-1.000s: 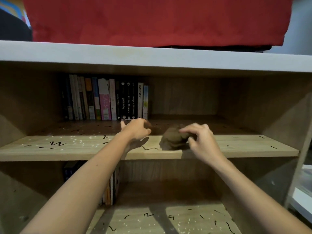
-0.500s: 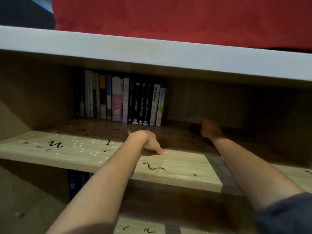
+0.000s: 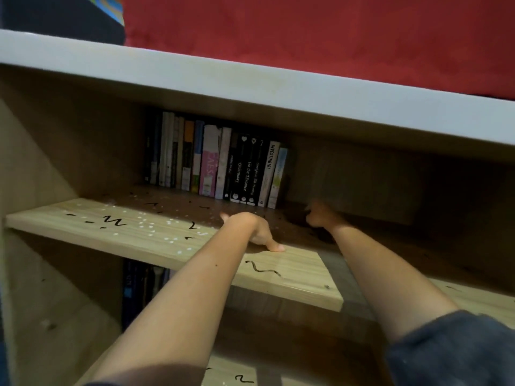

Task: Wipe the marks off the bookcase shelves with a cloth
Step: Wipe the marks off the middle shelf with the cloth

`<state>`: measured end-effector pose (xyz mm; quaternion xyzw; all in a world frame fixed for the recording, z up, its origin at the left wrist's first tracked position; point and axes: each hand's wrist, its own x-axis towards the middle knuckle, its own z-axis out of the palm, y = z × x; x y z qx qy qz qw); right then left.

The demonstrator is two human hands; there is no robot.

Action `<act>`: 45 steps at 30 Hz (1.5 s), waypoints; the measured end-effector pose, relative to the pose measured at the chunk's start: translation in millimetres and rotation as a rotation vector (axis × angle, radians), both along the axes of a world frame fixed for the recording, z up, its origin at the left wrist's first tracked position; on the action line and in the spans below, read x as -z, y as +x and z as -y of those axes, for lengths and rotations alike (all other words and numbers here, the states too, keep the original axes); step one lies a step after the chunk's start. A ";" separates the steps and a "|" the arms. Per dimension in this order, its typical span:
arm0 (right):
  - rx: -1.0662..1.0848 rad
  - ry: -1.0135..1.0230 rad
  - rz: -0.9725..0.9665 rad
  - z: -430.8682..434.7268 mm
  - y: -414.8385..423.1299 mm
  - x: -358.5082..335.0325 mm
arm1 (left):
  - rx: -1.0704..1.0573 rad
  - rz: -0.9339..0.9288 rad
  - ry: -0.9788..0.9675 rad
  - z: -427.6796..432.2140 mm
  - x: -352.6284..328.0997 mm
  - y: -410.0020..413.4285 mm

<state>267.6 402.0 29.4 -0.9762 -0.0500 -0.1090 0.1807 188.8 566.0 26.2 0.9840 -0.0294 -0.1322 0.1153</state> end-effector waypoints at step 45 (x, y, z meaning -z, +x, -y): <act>-0.217 -0.085 0.841 -88.1 -231.3 88.4 | -0.075 0.853 -0.060 -133.7 61.5 -65.6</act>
